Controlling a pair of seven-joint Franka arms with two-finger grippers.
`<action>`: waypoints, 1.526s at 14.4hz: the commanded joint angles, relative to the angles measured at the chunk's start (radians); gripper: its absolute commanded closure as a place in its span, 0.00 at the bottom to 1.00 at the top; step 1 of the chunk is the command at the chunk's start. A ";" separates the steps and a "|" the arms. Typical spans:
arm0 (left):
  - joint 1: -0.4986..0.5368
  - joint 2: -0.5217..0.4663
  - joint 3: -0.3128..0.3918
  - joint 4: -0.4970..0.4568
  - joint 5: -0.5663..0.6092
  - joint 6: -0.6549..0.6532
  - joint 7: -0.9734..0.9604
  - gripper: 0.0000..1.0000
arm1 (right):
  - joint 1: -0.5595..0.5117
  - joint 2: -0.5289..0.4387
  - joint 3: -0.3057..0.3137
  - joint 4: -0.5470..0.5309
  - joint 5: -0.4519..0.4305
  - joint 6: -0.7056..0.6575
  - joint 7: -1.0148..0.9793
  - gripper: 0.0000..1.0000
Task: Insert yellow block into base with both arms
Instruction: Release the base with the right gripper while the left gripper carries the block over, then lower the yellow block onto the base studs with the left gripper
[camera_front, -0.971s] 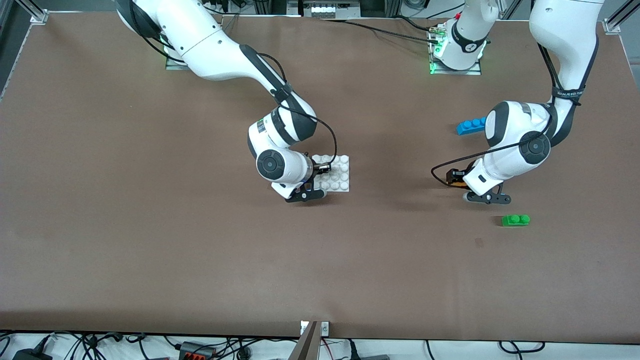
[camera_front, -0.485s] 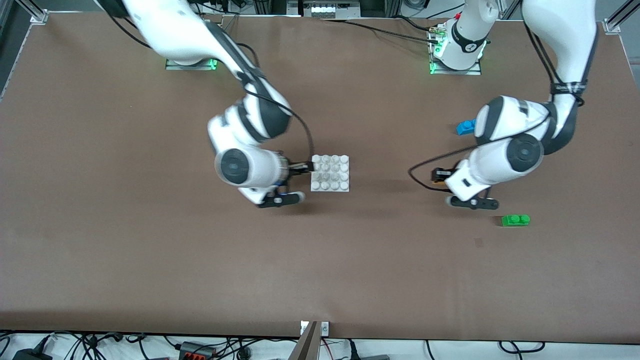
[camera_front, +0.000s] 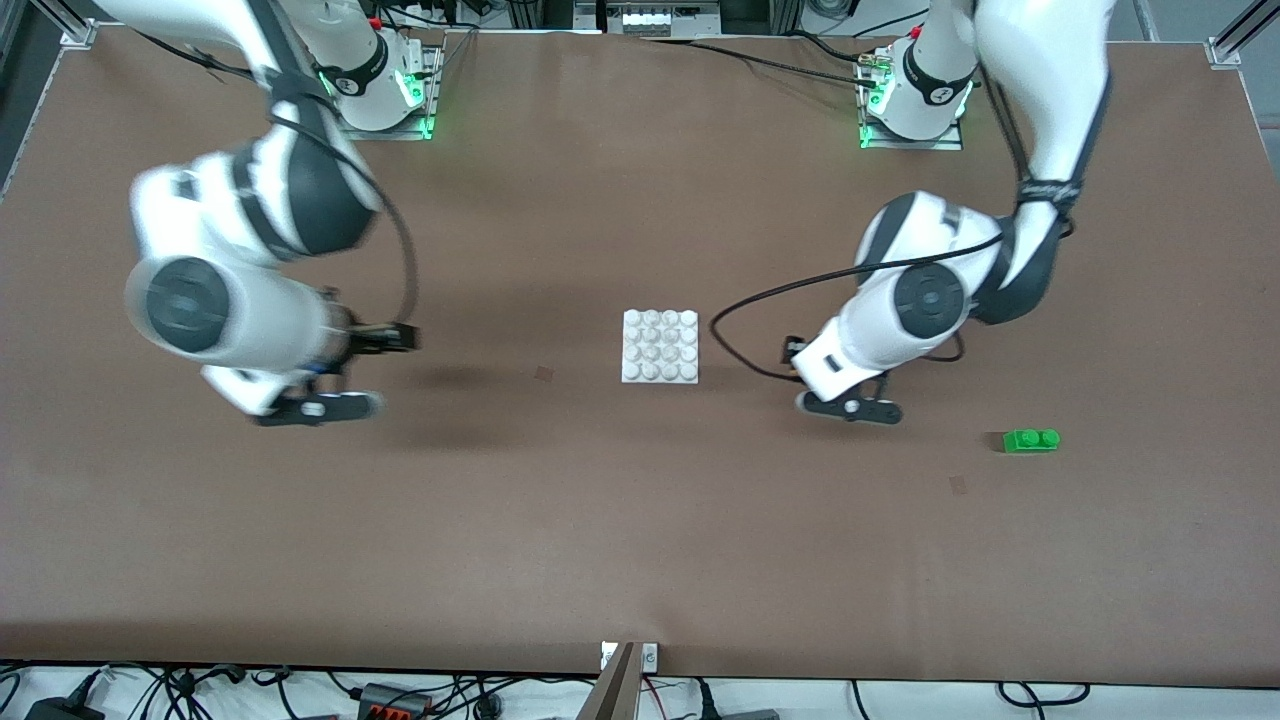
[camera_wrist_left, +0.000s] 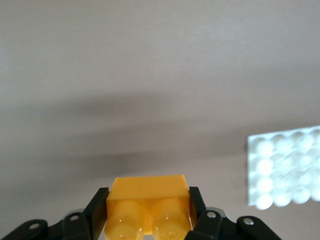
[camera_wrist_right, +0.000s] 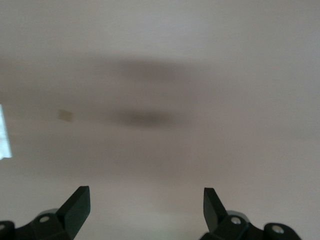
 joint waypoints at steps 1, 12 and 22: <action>-0.050 0.080 0.009 0.116 -0.016 -0.025 -0.081 0.48 | -0.143 -0.109 0.020 -0.040 -0.002 -0.049 -0.188 0.00; -0.214 0.169 0.009 0.163 -0.014 -0.010 -0.259 0.48 | -0.341 -0.498 -0.016 -0.464 0.019 0.079 -0.413 0.00; -0.320 0.202 0.012 0.162 -0.007 0.128 -0.443 0.48 | -0.240 -0.465 -0.111 -0.408 0.033 0.095 -0.199 0.00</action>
